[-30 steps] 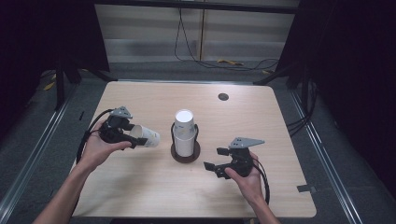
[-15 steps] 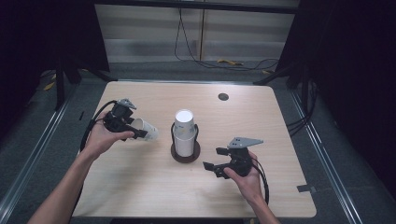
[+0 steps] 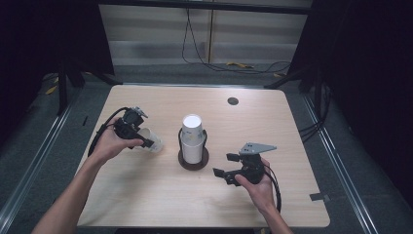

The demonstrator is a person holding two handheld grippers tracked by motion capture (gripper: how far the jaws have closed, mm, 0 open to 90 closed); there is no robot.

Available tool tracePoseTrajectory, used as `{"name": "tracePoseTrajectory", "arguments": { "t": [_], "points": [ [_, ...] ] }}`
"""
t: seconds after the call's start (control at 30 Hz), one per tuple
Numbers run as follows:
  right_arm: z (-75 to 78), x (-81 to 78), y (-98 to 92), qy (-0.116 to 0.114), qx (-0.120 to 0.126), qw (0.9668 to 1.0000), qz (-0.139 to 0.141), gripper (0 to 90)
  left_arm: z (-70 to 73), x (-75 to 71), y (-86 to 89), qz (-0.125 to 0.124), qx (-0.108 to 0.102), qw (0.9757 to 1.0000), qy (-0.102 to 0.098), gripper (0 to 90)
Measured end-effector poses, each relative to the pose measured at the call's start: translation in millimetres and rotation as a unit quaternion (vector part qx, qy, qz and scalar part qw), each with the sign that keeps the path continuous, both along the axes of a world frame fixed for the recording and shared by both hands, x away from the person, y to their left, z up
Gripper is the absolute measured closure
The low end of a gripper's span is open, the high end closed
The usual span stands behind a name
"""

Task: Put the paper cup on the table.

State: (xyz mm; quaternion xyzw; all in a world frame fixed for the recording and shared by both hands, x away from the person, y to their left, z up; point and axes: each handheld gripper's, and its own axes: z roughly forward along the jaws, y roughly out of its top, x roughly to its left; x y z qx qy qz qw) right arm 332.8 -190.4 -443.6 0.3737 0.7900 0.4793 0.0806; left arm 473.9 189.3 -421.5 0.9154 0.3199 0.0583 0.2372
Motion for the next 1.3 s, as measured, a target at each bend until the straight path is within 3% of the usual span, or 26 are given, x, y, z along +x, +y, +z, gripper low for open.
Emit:
{"name": "tracePoseTrajectory", "arguments": {
  "t": [0.07,0.27,0.3,0.67,0.9,1.23,1.3],
  "points": [
    [-0.1,0.1,-0.4,0.0,0.001,1.0,0.001,17.9,-1.3,0.5,0.6,0.007,0.009,0.9999,0.004,24.5],
    [0.5,-0.3,-1.3,0.001,0.004,1.0,-0.002,17.8,-1.8,3.8,1.6,0.016,0.011,0.9997,0.011,23.8],
    [0.5,-0.3,-1.2,0.002,0.003,1.0,-0.002,17.8,-1.4,4.4,1.1,0.014,0.019,0.9997,0.006,23.7],
    [0.0,-0.3,-1.5,0.002,0.0,1.0,-0.001,17.8,-0.7,7.7,-10.9,0.017,0.029,0.9994,0.003,22.2],
    [0.4,-0.8,-1.8,0.003,-0.001,1.0,-0.003,18.0,-2.1,7.0,-15.9,0.002,0.025,0.9997,0.002,21.1],
    [-0.4,-0.1,-1.2,0.004,-0.002,1.0,-0.001,18.0,-2.8,5.4,-21.4,0.0,0.008,1.0,-0.003,19.0],
    [-0.2,-0.3,-1.6,0.006,-0.002,1.0,-0.002,18.0,-2.5,5.8,-21.7,-0.003,0.014,0.9999,-0.006,18.8]
  ]
}}
